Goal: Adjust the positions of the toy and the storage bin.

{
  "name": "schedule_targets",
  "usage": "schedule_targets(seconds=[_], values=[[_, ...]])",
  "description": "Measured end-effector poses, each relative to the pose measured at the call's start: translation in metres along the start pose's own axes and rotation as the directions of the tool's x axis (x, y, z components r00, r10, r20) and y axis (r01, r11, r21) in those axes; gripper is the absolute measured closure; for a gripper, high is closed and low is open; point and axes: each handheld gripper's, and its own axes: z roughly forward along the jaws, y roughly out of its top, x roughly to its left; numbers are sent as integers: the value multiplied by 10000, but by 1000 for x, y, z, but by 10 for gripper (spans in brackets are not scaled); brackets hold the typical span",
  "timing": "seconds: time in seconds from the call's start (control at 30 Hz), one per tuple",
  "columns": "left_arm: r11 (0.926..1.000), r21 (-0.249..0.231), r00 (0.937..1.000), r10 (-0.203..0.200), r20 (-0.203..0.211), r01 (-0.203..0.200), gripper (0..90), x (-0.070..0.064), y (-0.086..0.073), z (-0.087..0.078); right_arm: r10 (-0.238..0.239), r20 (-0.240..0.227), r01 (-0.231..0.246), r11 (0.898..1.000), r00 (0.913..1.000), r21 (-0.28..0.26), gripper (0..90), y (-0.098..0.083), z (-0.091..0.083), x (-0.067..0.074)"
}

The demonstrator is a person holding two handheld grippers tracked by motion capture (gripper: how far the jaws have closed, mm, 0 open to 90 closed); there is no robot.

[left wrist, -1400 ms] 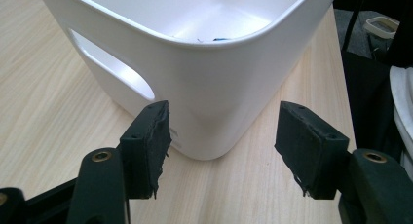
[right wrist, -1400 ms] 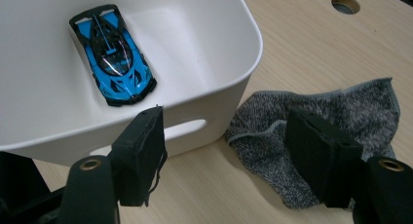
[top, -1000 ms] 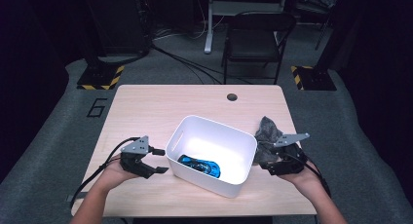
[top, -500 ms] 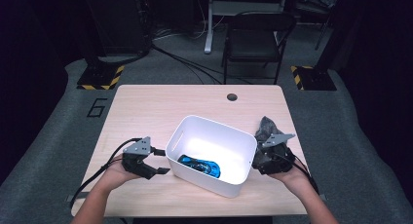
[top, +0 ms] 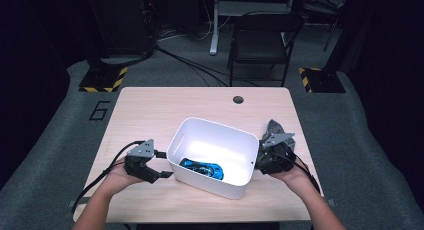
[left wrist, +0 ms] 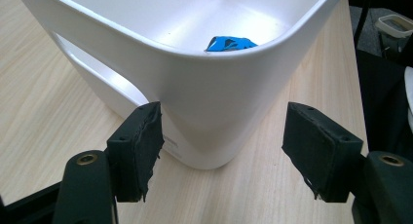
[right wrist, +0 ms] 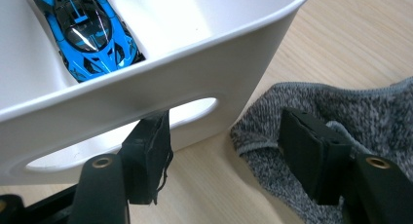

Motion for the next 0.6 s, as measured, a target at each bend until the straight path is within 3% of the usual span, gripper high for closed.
schedule_targets(seconds=[0.6], values=[[9967, -246, 9938, -791, -781, 774, 348, 1, -23, -27, -156, -160, 157, 9999, 9998, 55, 369, 44, 34, -7]])
